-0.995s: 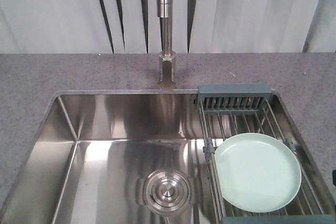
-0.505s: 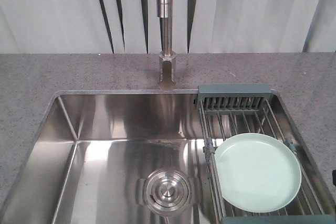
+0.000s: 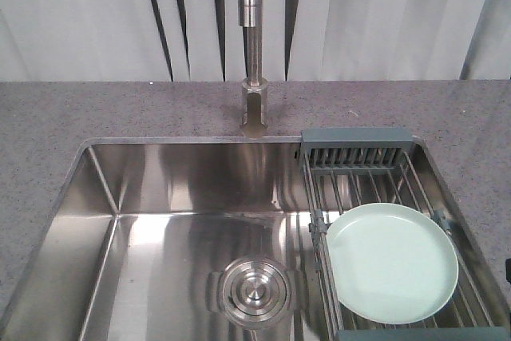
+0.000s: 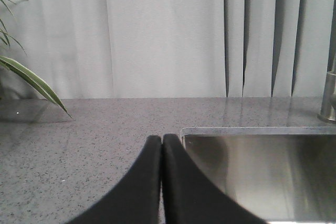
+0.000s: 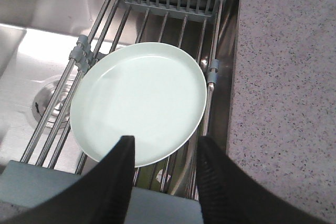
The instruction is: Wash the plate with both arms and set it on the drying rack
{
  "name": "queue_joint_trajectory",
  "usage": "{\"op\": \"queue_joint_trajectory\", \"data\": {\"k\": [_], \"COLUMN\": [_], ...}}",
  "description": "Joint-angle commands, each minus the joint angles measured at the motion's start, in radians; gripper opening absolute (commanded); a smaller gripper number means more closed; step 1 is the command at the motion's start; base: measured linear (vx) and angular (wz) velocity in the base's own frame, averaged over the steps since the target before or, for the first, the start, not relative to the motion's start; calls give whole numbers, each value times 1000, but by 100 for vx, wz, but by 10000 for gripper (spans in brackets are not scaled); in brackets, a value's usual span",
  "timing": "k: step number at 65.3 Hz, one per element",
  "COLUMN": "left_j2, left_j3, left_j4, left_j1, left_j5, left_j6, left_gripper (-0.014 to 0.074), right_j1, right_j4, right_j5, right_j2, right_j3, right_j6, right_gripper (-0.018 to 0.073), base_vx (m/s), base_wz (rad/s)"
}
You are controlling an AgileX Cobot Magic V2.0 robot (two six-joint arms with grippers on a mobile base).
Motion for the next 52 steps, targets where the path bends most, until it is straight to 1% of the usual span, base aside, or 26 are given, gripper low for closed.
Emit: {"op": "queue_joint_trajectory", "data": {"k": [1, 52], "left_j2": [-14, -14], "left_j3": [-26, -26], "left_j4": [-10, -10], "left_j1": [0, 0], "left_j5": [-72, -72], "left_j6": [-1, -1], "left_gripper": [-6, -6], "right_j1": [-4, -4], "right_j4": [-3, -9], "right_j5": [-59, -61], "right_j2": [4, -10], "right_j3": [-26, -26], "right_j6": [1, 1], "right_gripper": [288, 288], "base_vx": [0, 0], "base_wz": [0, 0]}}
